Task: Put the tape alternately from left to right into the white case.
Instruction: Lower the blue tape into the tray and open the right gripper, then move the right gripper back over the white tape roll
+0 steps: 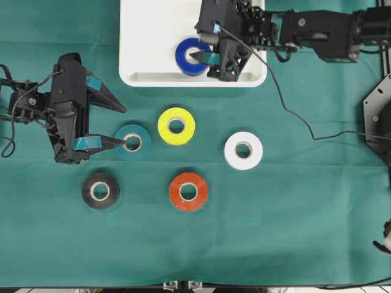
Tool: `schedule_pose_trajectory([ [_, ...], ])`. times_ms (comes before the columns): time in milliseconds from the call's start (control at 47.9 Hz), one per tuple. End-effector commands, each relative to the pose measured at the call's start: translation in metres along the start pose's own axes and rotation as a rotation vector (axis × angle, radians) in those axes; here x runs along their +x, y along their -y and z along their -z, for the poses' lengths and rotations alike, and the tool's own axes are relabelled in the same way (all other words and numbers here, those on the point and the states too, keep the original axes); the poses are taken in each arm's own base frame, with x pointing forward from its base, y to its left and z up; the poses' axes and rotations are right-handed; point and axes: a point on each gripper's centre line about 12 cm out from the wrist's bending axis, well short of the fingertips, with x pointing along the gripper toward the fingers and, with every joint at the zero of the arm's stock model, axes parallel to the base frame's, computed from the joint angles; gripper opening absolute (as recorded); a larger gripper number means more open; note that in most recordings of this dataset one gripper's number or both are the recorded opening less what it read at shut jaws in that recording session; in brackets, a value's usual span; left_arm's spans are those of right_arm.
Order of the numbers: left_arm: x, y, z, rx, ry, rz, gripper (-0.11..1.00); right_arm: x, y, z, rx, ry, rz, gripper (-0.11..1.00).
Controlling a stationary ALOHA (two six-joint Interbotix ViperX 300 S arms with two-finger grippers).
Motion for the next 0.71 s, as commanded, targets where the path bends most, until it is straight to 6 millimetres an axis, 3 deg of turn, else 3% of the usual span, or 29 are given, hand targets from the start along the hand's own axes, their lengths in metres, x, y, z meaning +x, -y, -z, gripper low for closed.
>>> schedule_pose_trajectory([
  [0, -0.001, 0.002, -0.004, 0.003, 0.015, 0.005, 0.62, -0.016, -0.014, -0.014, -0.022, 0.053, -0.026, 0.78],
  [355, -0.001, 0.002, -0.004, 0.003, 0.015, 0.005, 0.62, -0.039, -0.068, -0.004, -0.110, 0.063, -0.136, 0.78],
  [688, -0.001, 0.002, -0.005, 0.002, 0.016, 0.006, 0.63, -0.050, -0.102, 0.011, -0.173, 0.047, -0.210, 0.78],
])
